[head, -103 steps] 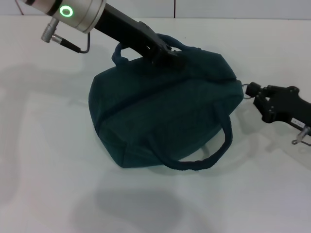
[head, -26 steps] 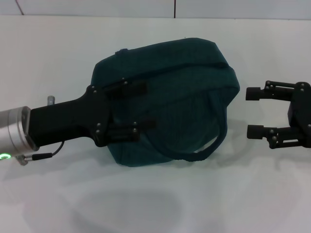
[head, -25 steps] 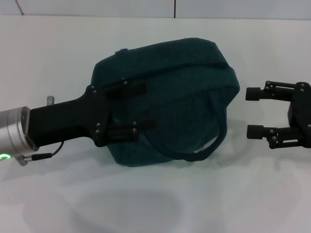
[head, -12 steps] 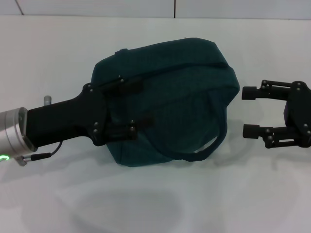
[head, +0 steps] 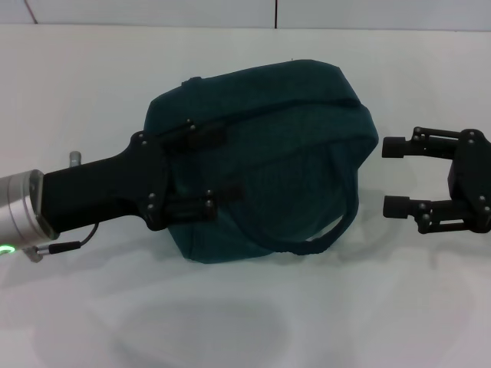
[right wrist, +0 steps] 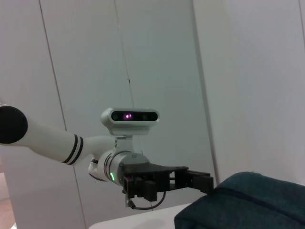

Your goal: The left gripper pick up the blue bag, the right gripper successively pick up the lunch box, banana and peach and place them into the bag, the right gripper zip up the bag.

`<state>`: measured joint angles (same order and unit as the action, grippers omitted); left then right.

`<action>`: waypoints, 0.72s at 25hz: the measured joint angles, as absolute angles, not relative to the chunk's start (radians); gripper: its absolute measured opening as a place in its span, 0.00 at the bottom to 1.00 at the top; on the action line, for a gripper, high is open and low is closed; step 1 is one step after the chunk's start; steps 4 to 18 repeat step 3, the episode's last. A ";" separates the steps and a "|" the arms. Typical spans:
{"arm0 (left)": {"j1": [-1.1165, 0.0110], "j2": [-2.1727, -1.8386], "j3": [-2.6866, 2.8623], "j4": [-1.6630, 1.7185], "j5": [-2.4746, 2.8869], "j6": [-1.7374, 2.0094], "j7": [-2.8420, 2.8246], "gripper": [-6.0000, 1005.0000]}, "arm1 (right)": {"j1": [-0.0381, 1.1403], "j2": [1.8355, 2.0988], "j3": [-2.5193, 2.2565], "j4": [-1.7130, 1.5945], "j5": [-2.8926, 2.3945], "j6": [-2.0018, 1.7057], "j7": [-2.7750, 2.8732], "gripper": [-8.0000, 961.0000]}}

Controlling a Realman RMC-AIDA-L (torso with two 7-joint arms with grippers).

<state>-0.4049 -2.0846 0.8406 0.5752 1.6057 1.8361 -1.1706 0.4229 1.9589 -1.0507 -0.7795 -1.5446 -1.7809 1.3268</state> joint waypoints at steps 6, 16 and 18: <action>-0.405 -2.085 0.841 0.574 1.606 1.836 -1.170 0.86 | 0.424 1.959 -1.051 -0.778 -1.545 -1.776 1.327 0.84; -0.405 -2.085 0.841 0.574 1.606 1.836 -1.170 0.86 | 0.424 1.959 -1.051 -0.778 -1.545 -1.776 1.327 0.84; -0.405 -2.085 0.841 0.574 1.606 1.836 -1.170 0.86 | 0.424 1.959 -1.051 -0.778 -1.545 -1.776 1.327 0.84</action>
